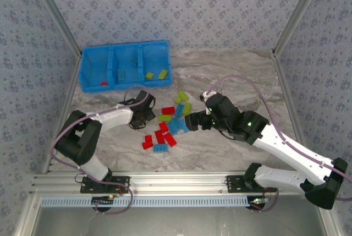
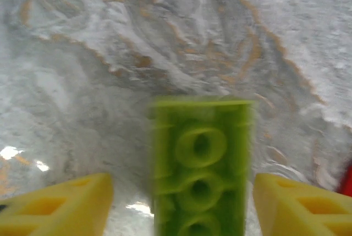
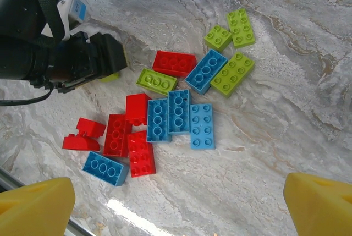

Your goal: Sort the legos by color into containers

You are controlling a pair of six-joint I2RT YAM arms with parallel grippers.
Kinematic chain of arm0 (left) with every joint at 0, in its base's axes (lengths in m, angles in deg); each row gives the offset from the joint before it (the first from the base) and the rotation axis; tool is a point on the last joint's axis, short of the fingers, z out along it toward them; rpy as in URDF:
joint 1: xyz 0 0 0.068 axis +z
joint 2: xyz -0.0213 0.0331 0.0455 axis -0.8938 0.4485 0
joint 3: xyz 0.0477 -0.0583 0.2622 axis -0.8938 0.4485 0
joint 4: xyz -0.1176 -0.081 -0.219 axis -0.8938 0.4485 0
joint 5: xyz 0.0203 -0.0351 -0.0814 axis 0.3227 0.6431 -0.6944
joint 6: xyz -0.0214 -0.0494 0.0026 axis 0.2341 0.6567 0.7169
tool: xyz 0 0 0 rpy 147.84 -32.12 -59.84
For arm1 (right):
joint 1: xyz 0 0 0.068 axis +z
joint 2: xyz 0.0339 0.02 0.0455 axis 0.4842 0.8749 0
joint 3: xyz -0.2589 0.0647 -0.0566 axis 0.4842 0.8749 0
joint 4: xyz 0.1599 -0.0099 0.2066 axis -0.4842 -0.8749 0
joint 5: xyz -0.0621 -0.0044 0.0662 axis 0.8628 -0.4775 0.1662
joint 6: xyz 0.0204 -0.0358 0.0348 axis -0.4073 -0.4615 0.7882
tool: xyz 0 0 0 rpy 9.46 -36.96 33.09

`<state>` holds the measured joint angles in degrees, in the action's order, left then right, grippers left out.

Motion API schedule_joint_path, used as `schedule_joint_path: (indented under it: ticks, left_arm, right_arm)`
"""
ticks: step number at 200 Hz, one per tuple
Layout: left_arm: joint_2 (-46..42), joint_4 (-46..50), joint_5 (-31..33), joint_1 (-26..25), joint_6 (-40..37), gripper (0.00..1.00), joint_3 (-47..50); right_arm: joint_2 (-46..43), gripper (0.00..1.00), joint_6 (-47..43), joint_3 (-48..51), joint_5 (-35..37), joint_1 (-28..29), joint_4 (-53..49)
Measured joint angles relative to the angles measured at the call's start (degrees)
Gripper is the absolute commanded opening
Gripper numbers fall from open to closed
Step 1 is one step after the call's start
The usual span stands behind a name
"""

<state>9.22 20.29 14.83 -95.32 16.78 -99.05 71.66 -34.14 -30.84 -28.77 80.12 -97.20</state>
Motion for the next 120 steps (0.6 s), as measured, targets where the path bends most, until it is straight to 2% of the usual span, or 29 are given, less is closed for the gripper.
schedule_joint_path:
  ticks: [37,67,96,120]
  left_arm:
    - [-0.44,1.18,0.57,0.13,-2.73,0.41,0.52]
    - [-4.24,2.71,-0.11,0.09,-4.81,0.28,1.60]
    - [-11.89,4.28,-0.59,0.09,-9.20,0.26,0.52]
    - [-14.86,4.70,-0.63,0.09,-14.29,0.26,-5.81]
  right_arm:
    - [0.33,1.00,0.00,0.04,0.02,0.00,0.04]
    - [1.22,1.00,0.00,0.04,0.00,0.00,0.04]
    - [1.29,1.00,0.00,0.04,0.02,0.00,0.04]
    - [1.29,1.00,0.00,0.04,0.02,0.00,0.11]
